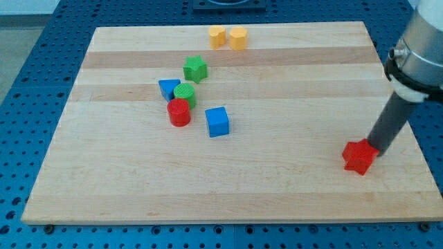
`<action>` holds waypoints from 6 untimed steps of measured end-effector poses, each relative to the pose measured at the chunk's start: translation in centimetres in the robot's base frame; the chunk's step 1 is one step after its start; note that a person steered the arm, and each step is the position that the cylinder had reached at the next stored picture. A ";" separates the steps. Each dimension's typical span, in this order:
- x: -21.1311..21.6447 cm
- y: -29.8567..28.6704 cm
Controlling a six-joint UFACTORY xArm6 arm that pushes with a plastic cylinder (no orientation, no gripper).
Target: Point your arm towards blue cube
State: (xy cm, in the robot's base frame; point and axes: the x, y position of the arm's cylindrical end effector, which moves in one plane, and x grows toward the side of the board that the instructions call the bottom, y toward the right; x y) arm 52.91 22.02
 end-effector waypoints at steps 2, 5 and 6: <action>3.3 -0.1; 8.8 -6.4; 8.3 -11.0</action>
State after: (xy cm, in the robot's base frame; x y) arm 61.18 11.03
